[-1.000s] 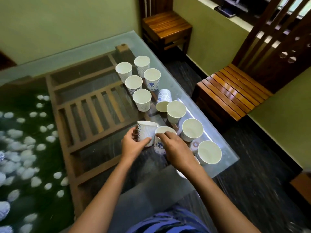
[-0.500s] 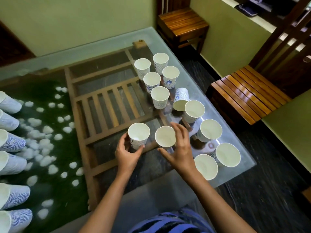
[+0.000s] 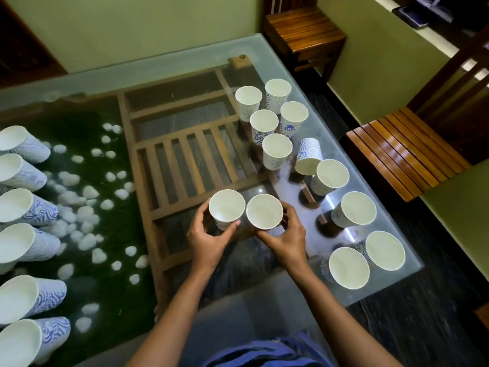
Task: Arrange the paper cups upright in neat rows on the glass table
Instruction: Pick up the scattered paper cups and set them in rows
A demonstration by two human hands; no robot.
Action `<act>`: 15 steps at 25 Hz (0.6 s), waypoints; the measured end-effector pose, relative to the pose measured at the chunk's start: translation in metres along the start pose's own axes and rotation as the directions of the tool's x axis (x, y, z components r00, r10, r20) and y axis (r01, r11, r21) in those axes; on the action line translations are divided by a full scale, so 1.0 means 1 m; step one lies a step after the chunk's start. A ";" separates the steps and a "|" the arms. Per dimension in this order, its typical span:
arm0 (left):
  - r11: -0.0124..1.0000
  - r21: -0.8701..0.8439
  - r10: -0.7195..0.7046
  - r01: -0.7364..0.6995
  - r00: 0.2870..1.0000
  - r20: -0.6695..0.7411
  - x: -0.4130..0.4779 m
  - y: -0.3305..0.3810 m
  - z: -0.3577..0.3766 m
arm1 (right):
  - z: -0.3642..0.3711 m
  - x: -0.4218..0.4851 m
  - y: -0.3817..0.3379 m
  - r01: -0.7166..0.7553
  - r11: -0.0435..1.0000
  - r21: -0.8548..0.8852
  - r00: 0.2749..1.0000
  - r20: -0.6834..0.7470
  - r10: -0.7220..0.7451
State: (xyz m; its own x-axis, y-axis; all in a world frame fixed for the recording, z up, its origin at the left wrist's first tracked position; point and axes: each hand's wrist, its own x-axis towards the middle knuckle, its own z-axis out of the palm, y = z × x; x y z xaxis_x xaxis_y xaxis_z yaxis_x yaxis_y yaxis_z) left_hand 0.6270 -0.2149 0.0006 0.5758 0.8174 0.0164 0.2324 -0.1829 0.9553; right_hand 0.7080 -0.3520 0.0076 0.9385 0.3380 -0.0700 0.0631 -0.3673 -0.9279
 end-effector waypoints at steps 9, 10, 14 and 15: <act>0.985 -0.140 -0.143 0.103 0.935 -0.324 0.097 -0.015 -0.092 | 0.127 0.061 -0.061 0.139 0.990 0.022 0.941 0.307 -0.139; 0.982 -0.157 -0.157 0.106 0.921 -0.358 0.116 -0.017 -0.104 | 0.148 0.072 -0.069 0.160 0.987 0.026 0.930 0.332 -0.159; 0.967 -0.239 -0.199 0.090 0.852 -0.484 0.195 -0.030 -0.144 | 0.239 0.119 -0.098 0.216 0.975 0.048 0.892 0.396 -0.217; 0.961 -0.265 -0.212 0.084 0.837 -0.504 0.215 -0.035 -0.152 | 0.262 0.131 -0.104 0.222 0.973 0.070 0.889 0.395 -0.231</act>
State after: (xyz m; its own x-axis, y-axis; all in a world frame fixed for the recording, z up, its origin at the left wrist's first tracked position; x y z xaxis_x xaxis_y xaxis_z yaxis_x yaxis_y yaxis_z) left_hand 0.6237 0.0501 0.0156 0.0376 0.9985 -0.0401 0.0640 0.0377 0.9972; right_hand 0.7360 -0.0428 -0.0010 0.6861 0.7275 0.0082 0.2460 -0.2214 -0.9436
